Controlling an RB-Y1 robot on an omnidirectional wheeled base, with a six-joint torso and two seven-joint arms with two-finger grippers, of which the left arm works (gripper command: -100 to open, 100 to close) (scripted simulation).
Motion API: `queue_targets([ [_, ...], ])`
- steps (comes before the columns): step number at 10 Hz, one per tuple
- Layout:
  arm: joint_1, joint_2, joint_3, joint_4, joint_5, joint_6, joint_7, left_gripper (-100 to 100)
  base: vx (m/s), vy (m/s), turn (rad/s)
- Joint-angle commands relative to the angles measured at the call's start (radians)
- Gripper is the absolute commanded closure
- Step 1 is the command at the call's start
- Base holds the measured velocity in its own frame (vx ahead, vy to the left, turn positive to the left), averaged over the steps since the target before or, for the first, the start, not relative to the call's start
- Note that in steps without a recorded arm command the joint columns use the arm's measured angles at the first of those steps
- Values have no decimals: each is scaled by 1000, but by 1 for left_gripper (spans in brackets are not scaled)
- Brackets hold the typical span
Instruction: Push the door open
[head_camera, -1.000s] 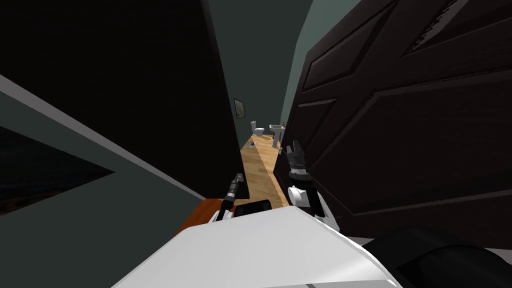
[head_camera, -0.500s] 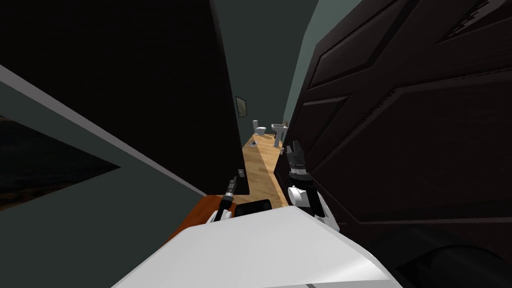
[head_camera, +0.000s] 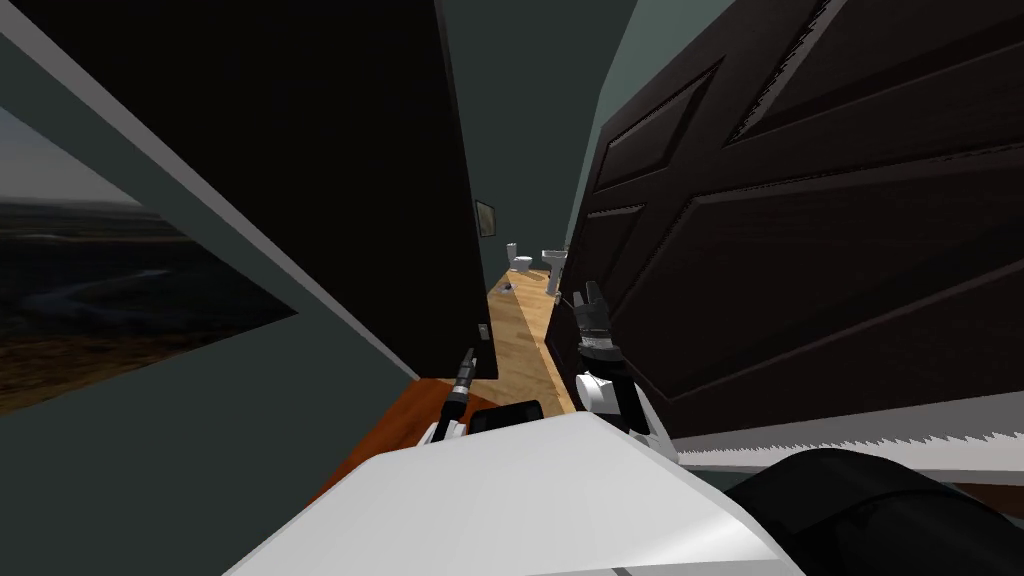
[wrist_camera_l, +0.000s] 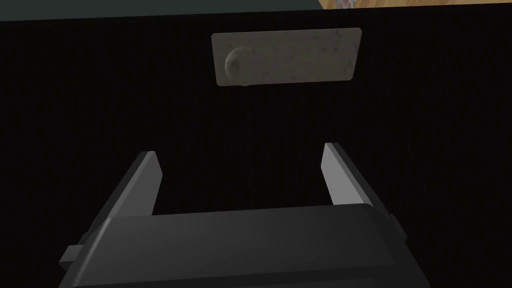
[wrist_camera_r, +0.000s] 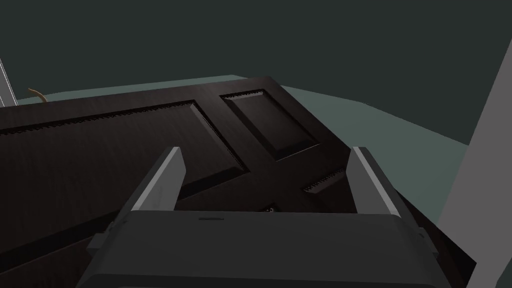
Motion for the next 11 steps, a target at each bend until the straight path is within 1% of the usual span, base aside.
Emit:
queue_targets([
  [1,0,0,0,0,0,0,0,-100,-93,-23,6],
  [2,-4,6,3,6,1,-3,-1,-100,66,-23,-29],
  [5,-10,10,9,13,3,-7,-4,-100,170,-33,-17],
  [8,-18,5,16,23,5,-13,-7,-100,211,-10,-22],
  [10,-24,-6,22,30,7,-17,-9,-100,204,-35,-24],
  [11,-21,-3,20,26,6,-14,-9,-100,74,-24,19],
])
